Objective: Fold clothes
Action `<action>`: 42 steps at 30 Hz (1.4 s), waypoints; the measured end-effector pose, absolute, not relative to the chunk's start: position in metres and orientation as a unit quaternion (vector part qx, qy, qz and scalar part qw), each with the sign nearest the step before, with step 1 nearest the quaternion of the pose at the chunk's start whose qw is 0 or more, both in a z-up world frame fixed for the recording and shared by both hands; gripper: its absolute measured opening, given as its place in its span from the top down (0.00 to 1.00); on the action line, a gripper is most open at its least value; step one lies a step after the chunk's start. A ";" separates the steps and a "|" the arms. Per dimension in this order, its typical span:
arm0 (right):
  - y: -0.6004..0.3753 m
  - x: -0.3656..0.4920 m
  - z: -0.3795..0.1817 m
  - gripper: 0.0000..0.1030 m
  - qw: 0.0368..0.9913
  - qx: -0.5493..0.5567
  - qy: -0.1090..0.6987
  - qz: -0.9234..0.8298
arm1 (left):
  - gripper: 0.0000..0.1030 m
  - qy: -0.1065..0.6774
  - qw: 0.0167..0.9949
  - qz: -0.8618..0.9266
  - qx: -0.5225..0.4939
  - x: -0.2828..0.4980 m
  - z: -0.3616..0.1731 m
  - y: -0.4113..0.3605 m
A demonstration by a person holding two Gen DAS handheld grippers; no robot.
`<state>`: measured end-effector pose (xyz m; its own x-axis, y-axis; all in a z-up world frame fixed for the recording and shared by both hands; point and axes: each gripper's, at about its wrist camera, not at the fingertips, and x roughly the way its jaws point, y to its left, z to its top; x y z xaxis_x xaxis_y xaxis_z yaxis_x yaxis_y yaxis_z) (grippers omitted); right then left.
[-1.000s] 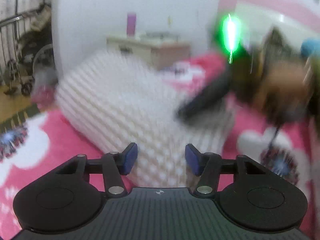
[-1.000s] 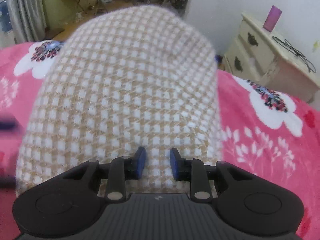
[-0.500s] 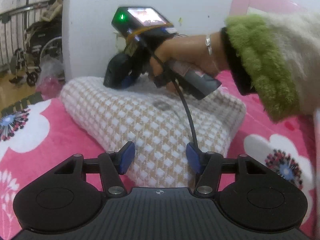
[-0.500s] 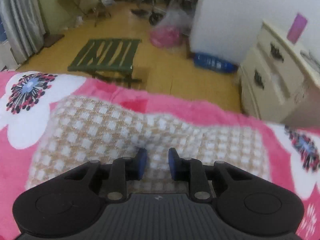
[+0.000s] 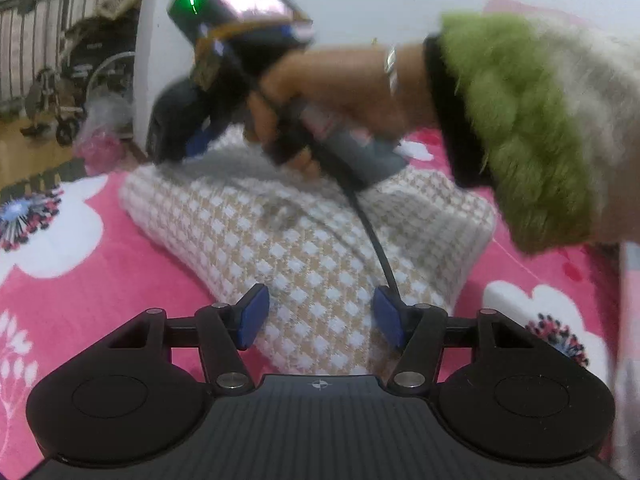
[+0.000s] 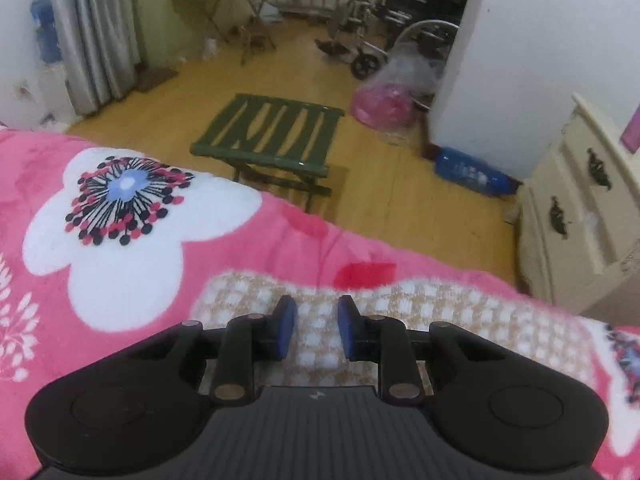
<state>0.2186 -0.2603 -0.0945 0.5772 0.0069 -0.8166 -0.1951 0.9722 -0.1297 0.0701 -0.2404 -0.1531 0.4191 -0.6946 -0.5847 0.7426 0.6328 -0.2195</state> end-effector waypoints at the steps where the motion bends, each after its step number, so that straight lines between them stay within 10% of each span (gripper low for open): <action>1: -0.261 0.214 -0.087 0.76 0.882 -0.121 0.451 0.064 | 0.43 0.330 0.840 -0.429 0.035 0.070 -0.152 -0.238; 9: -0.290 0.110 -0.003 0.76 0.899 -0.044 0.420 0.114 | 0.44 0.343 0.825 -0.449 -0.033 0.074 -0.135 -0.188; 14: -0.284 0.097 -0.101 0.75 0.866 -0.015 0.483 0.127 | 0.44 0.352 0.829 -0.431 -0.052 0.085 -0.129 -0.174; 22: -0.286 0.057 -0.027 0.73 0.882 0.013 0.457 0.116 | 0.44 0.352 0.853 -0.382 -0.048 0.098 -0.120 -0.171; 27: -0.278 0.033 -0.110 0.71 0.864 -0.038 0.491 0.107 | 0.45 0.365 0.850 -0.376 -0.045 0.103 -0.126 -0.180; 42: -0.286 -0.021 -0.093 0.74 0.864 0.024 0.498 0.068 | 0.44 0.314 0.854 -0.412 0.045 0.083 -0.128 -0.230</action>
